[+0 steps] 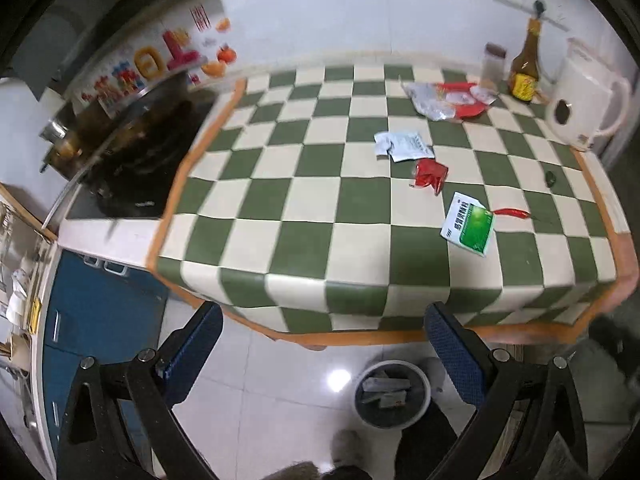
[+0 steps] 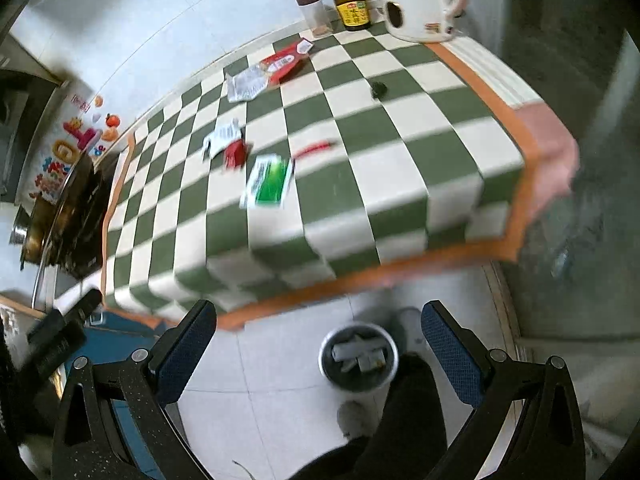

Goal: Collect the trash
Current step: 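Raise both empty tools back toward the counter items, then grasp the red snack packet with the left tool while the right tool grasps the red chili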

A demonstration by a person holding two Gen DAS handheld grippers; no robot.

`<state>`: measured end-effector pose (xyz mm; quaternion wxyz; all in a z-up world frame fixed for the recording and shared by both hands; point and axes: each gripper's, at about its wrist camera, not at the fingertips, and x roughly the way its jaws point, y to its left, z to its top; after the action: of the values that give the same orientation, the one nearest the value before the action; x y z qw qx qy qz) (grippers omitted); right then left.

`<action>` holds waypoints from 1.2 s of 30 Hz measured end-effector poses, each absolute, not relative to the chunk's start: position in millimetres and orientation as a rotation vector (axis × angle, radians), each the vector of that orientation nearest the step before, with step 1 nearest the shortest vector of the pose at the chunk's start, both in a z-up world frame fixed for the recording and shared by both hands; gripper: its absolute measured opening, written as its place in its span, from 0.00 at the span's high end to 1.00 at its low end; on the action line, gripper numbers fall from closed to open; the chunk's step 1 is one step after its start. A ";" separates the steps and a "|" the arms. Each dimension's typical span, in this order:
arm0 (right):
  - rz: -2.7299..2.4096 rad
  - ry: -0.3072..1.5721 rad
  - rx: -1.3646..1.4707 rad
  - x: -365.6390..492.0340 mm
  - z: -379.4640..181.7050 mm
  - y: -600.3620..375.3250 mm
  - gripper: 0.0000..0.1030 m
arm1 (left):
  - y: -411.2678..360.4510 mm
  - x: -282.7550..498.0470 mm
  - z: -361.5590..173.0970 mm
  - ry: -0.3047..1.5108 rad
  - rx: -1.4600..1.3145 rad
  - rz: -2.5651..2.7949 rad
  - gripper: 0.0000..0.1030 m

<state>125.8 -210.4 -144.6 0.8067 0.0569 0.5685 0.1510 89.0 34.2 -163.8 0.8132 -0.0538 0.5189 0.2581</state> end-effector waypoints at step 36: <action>0.503 1.306 -0.220 356.5 -262.7 -177.5 0.90 | 30.7 319.2 -277.8 1.335 -0.207 0.478 0.78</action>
<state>356.5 -177.5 -262.7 0.7594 -0.1010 0.5998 0.2309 319.2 30.7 -277.8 0.7540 -0.0950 0.6118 0.2193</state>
